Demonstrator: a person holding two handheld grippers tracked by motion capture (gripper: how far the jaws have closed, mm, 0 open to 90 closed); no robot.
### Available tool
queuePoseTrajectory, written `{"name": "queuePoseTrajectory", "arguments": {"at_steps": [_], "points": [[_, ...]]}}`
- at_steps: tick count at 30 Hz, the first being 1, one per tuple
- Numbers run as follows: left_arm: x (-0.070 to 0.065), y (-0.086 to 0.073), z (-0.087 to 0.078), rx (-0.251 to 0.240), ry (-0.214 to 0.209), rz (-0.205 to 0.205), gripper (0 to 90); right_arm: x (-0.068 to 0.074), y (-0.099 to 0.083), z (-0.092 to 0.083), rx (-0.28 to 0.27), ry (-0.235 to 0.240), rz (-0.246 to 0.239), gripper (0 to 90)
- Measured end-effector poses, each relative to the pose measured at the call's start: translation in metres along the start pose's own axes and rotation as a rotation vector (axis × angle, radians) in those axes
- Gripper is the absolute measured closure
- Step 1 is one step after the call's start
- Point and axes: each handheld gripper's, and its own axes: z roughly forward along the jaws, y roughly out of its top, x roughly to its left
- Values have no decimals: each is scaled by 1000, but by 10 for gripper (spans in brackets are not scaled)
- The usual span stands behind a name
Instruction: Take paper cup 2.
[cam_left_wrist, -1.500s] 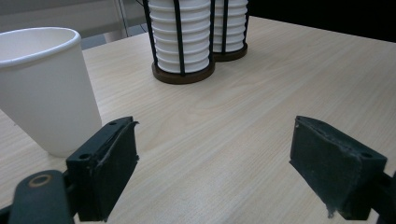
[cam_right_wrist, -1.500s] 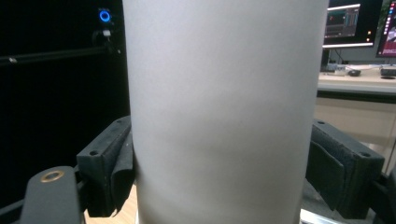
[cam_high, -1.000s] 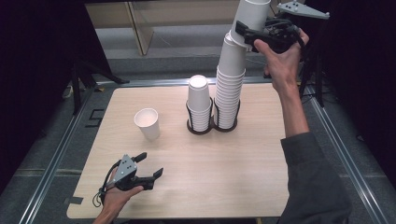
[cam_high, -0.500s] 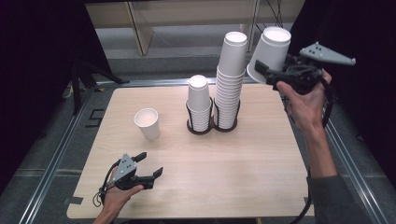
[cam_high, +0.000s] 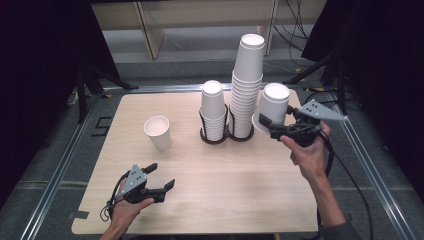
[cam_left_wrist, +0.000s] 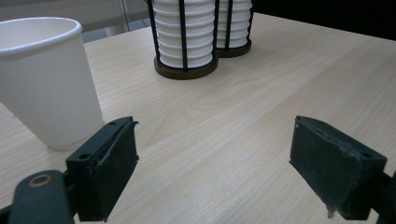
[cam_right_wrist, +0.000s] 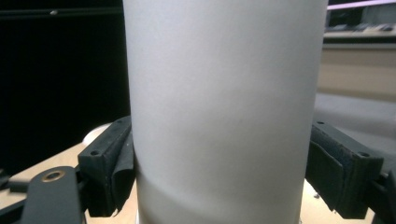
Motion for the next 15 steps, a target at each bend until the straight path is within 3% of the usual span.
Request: {"name": "queuePoseTrajectory", "arguments": {"at_steps": [2, 4, 5, 6, 15], "points": [[0, 0, 1, -10, -4, -2, 145, 4, -14, 4, 13, 13, 5, 184], [0, 0, -1, 18, 7, 0, 145, 8, -26, 11, 21, 37, 28, 184], [0, 0, -1, 19, 7, 3, 145, 9, -30, 13, 41, 45, 9, 183], [1, -1, 2, -1, -6, 5, 145, 12, -34, 16, 44, 56, 23, 183], [-2, -1, 2, 20, -6, 12, 145, 29, -61, 37, 97, 128, 15, 183]]}}
